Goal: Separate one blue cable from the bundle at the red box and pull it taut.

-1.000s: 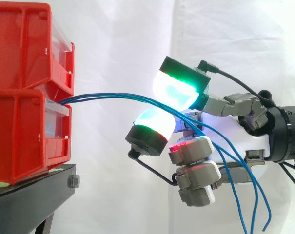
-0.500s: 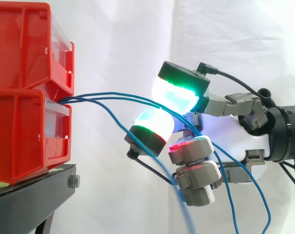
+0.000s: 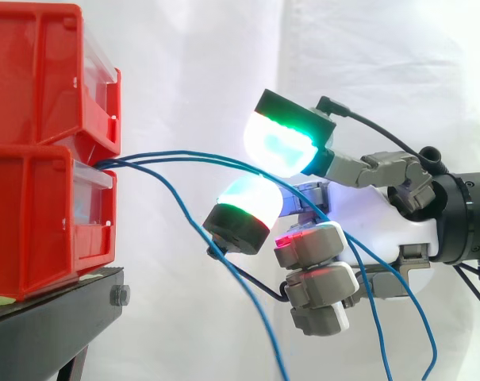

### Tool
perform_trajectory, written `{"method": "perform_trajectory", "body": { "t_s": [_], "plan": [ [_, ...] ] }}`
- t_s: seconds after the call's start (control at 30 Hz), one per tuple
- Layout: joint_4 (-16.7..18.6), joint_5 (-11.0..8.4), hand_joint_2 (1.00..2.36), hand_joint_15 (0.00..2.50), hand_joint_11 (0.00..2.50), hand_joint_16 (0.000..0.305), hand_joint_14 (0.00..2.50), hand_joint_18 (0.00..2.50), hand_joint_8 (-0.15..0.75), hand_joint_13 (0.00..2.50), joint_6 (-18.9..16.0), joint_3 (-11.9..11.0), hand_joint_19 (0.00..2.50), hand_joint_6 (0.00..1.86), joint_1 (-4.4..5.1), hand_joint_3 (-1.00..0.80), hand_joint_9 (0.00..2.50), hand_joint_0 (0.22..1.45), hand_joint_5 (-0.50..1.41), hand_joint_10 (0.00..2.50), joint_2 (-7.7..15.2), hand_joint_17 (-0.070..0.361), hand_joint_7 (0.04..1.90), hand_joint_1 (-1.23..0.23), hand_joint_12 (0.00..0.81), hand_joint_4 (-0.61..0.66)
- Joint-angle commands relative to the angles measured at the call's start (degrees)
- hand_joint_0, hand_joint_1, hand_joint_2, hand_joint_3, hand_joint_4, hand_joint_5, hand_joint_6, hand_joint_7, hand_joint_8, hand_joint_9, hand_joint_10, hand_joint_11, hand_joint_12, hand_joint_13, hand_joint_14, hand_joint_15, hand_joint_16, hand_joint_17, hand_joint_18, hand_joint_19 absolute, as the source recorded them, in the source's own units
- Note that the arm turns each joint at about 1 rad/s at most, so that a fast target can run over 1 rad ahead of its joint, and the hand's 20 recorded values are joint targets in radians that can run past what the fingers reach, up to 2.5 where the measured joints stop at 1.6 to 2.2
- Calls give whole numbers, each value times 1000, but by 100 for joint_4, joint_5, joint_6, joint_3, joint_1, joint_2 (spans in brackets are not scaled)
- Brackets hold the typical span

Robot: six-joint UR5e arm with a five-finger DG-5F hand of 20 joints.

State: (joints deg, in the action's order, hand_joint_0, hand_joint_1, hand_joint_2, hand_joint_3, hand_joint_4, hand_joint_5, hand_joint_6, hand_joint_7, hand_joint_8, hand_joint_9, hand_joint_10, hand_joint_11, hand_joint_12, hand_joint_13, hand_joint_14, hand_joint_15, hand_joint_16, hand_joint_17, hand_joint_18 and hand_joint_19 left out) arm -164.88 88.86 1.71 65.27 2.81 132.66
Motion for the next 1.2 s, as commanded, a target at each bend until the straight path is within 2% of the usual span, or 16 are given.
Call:
{"method": "perform_trajectory", "body": {
  "t_s": [0.0, 0.2, 0.5, 0.6, 0.67, 0.97, 1.17],
  "plan": [
    [0, 0, 1006, 1179, 1176, 50, 31, 898, 286, 1194, 31, -6, 1008, 823, 1, -427, 1235, 611, -127, 28, -4, 112, 1124, -522, 344, 31],
    [0, 0, 1014, 1173, 1201, 51, 31, 889, 286, 1186, 251, 3, 1006, 834, 9, -311, 1180, 601, -142, 27, -4, 115, 1168, -742, 346, 42],
    [-9, 0, 1012, 1165, 1202, 51, 32, 878, 280, 1171, 339, -6, 990, 865, 9, -350, 1162, 639, -156, 29, -4, 115, 1169, -833, 346, 42],
    [-9, -9, 1004, 1167, 1201, 51, 32, 880, 280, 1170, 418, -6, 988, 868, 18, -449, 1161, 650, -159, 27, -4, 114, 1158, -846, 342, 52],
    [-17, -9, 1000, 1164, 1188, 51, 31, 881, 282, 1171, 427, -6, 987, 869, 18, -500, 1160, 631, -159, 28, -4, 114, 1145, -836, 347, 53],
    [-17, 9, 1000, 1161, 1203, 54, 30, 908, 301, 1196, 453, -6, 972, 862, 27, -500, 1194, 543, -150, 27, -4, 121, 1124, -673, 372, 61],
    [-17, -9, 1000, 1147, 1179, 57, 30, 928, 314, 1201, 330, -6, 974, 856, 36, -500, 1201, 503, -149, 26, -4, 129, 1130, -619, 387, 68]
  ]
}}
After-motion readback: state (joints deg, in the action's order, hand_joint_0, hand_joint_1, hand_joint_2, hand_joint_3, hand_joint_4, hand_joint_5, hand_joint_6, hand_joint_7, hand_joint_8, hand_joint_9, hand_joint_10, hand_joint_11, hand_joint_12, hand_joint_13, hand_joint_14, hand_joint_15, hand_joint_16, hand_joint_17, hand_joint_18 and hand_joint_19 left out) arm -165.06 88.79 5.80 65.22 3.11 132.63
